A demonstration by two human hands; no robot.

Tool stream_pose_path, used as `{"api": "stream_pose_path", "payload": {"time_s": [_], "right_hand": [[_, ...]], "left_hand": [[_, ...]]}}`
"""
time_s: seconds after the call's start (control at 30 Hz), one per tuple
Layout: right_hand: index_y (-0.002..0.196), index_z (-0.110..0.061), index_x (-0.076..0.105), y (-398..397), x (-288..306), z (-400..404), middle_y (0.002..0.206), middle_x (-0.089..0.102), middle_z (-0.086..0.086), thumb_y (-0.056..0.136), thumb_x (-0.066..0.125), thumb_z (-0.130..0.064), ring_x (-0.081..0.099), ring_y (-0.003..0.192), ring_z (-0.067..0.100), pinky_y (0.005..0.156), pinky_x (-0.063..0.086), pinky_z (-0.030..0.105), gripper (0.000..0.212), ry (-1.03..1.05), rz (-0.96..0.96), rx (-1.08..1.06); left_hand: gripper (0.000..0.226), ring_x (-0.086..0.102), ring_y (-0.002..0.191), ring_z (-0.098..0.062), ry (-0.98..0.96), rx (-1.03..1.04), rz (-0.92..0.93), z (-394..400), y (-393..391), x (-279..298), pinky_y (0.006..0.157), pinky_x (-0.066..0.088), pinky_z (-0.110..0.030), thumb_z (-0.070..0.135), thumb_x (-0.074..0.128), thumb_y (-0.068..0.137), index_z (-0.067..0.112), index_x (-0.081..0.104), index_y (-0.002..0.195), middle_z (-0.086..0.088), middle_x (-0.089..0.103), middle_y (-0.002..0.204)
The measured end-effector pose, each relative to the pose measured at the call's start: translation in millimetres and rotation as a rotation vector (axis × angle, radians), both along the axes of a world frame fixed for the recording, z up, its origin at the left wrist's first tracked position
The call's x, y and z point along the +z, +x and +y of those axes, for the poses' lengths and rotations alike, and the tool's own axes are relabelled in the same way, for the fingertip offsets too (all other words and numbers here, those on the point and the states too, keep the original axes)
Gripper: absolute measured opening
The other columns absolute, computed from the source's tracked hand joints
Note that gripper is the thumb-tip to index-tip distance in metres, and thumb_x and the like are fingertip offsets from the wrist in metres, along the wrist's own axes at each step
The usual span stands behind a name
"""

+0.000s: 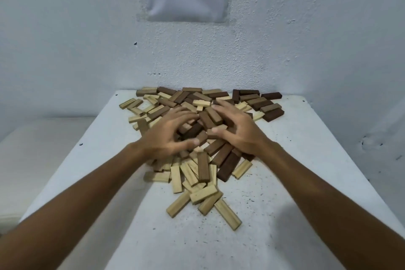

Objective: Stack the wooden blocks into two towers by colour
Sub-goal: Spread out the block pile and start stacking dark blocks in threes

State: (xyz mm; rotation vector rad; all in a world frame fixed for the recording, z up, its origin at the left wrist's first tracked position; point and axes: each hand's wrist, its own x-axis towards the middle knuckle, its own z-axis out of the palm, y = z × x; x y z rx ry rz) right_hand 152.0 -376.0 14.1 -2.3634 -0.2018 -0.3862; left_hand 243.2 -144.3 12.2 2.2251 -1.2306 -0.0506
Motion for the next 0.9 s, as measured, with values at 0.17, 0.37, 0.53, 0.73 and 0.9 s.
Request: {"api": "stream_pose_path", "payload": {"time_s": [0.17, 0.37, 0.53, 0.73, 0.9], "right_hand": [[0.153, -0.042, 0.005, -52.0, -13.2, -39.5, 0.162, -0.011, -0.011, 0.063, 0.051, -0.087, -0.020, 0.147, 0.010, 0.119, -0.008, 0.041, 0.111, -0.517, 0.159, 0.196], [0.145, -0.052, -0.010, -37.0, -32.7, -60.3, 0.162, -0.012, -0.012, 0.055, 0.035, -0.100, -0.017, 0.147, 0.009, 0.121, -0.001, 0.046, 0.112, -0.539, 0.261, 0.100], [0.144, -0.032, 0.042, -19.4, -32.3, -65.2, 0.146, 0.040, -0.008, 0.056, 0.050, -0.093, 0.036, 0.132, 0.014, 0.109, 0.030, 0.040, 0.108, -0.401, 0.058, 0.020], [0.095, -0.019, 0.077, 14.3, -21.8, -68.2, 0.089, 0.070, -0.006, 0.078, 0.067, -0.057, 0.063, 0.079, 0.012, 0.069, 0.053, 0.036, 0.042, -0.237, -0.155, -0.190], [0.083, -0.009, 0.072, 58.1, -24.1, -48.0, 0.076, 0.066, 0.008, 0.090, 0.050, -0.050, 0.062, 0.072, 0.029, 0.066, 0.046, 0.036, 0.047, -0.498, -0.269, -0.450]], "left_hand": [[0.118, -0.003, 0.150, -0.022, 0.249, -0.246, -0.301, 63.1, -4.8, -15.5, 0.117, 0.007, -0.056, 0.094, 0.050, 0.058, 0.031, 0.021, 0.153, 0.001, 0.008, 0.163], [0.106, -0.005, 0.150, -0.019, 0.205, -0.126, -0.265, 49.8, 3.8, -37.5, 0.117, -0.001, -0.062, 0.090, 0.050, 0.066, 0.042, 0.013, 0.152, 0.003, 0.002, 0.163], [0.088, 0.022, 0.146, -0.016, 0.018, -0.039, -0.213, 37.0, 20.9, -37.6, 0.115, 0.022, -0.057, 0.080, 0.058, 0.069, 0.029, 0.049, 0.141, 0.005, 0.033, 0.155], [0.053, 0.059, 0.113, -0.007, -0.099, 0.017, -0.156, 26.7, 39.1, -19.1, 0.092, 0.051, -0.035, 0.063, 0.058, 0.080, 0.023, 0.072, 0.113, 0.005, 0.066, 0.122], [0.044, 0.059, 0.075, -0.013, -0.113, 0.233, -0.294, -9.4, 59.6, -12.1, 0.062, 0.049, -0.035, 0.057, 0.062, 0.082, 0.017, 0.076, 0.092, 0.003, 0.068, 0.079]]}}
